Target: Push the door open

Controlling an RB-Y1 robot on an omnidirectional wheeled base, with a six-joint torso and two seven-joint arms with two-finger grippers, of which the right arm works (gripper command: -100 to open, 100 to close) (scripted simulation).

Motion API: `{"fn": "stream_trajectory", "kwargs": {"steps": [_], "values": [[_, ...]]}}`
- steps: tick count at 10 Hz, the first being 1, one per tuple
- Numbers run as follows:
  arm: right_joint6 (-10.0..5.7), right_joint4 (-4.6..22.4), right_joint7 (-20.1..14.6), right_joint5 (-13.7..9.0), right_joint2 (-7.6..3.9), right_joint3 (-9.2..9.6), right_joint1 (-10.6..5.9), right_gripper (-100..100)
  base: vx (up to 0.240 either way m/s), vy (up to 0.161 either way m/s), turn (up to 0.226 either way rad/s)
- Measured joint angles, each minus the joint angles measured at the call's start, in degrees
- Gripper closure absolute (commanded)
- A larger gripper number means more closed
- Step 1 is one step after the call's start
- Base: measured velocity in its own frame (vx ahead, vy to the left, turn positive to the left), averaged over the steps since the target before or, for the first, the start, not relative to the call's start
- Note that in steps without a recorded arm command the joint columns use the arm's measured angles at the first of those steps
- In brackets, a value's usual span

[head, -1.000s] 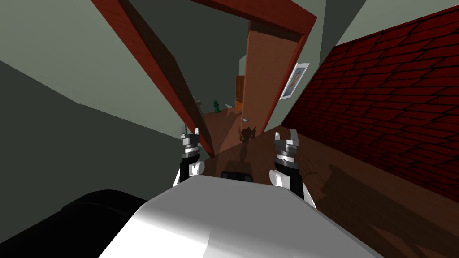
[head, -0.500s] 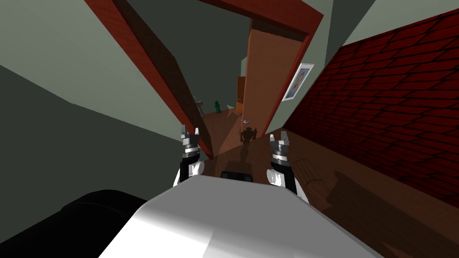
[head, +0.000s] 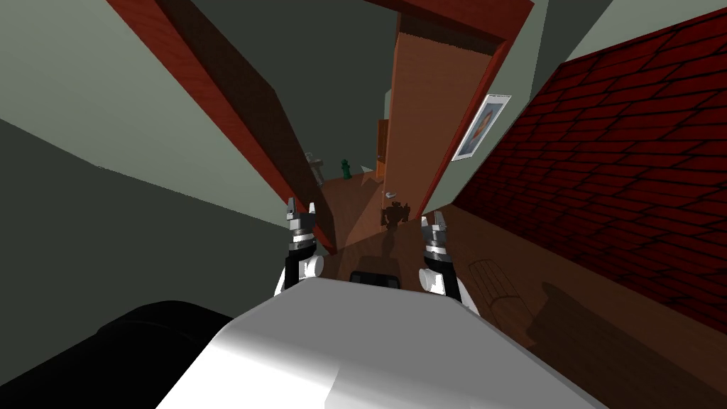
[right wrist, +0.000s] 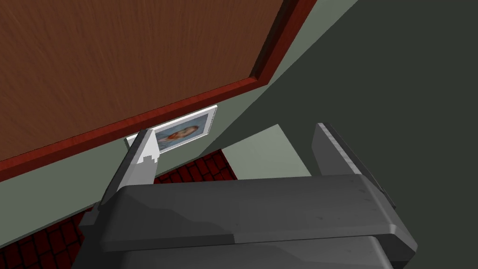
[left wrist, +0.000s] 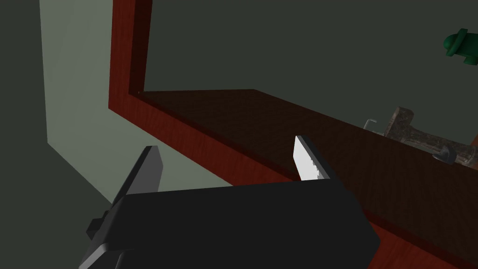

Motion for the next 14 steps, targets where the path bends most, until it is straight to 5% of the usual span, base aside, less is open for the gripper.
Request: {"fn": "stream_trajectory", "kwargs": {"steps": [14], "values": [[-3.3, 21.3, 1.5, 2.4, -0.88, 3.5, -8.09, -100, 0.089, -0.082, 0.058]]}}
